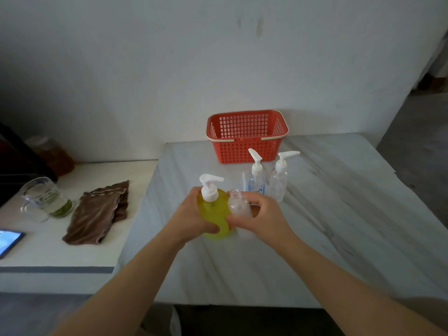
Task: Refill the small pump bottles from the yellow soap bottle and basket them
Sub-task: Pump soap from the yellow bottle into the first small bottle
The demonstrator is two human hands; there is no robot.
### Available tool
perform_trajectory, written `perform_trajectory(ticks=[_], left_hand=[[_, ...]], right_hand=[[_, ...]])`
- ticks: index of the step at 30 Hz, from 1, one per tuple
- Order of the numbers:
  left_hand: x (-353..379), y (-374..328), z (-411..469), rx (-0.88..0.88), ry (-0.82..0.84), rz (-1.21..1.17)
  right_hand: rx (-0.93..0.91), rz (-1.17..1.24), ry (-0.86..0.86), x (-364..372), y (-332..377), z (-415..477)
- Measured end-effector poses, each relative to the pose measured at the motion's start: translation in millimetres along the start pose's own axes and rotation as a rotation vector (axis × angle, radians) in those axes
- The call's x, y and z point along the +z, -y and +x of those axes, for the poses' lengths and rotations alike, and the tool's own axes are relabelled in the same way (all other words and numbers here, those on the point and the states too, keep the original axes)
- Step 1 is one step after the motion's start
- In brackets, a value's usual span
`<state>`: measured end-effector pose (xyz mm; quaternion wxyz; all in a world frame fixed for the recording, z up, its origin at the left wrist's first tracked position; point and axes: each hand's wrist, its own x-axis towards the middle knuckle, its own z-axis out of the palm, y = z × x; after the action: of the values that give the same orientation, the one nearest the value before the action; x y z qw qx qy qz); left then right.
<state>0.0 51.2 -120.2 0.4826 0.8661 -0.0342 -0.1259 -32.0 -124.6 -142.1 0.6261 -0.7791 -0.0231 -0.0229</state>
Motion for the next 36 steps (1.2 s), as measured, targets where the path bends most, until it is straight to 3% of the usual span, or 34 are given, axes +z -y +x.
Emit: perform_trajectory(ticks=[9, 17, 22, 28, 36], left_hand=[[-17, 8, 20, -0.036, -0.058, 0.025], [-9, 18, -14, -0.169, -0.340, 0.185], [-6, 8, -33, 0.019, -0.302, 0.337], [35, -15, -32, 0.244, -0.119, 0.383], [75, -19, 15, 0.387, -0.110, 0.688]], right_hand=[[-0.008, -0.078, -0.081, -20, 5, -8], [0.020, -0.084, -0.165, -28, 1, -13], [0.021, -0.100, -0.220, -36, 6, -26], [0.042, -0.082, -0.249, -44, 2, -31], [0.028, -0.102, -0.221, -60, -3, -31]])
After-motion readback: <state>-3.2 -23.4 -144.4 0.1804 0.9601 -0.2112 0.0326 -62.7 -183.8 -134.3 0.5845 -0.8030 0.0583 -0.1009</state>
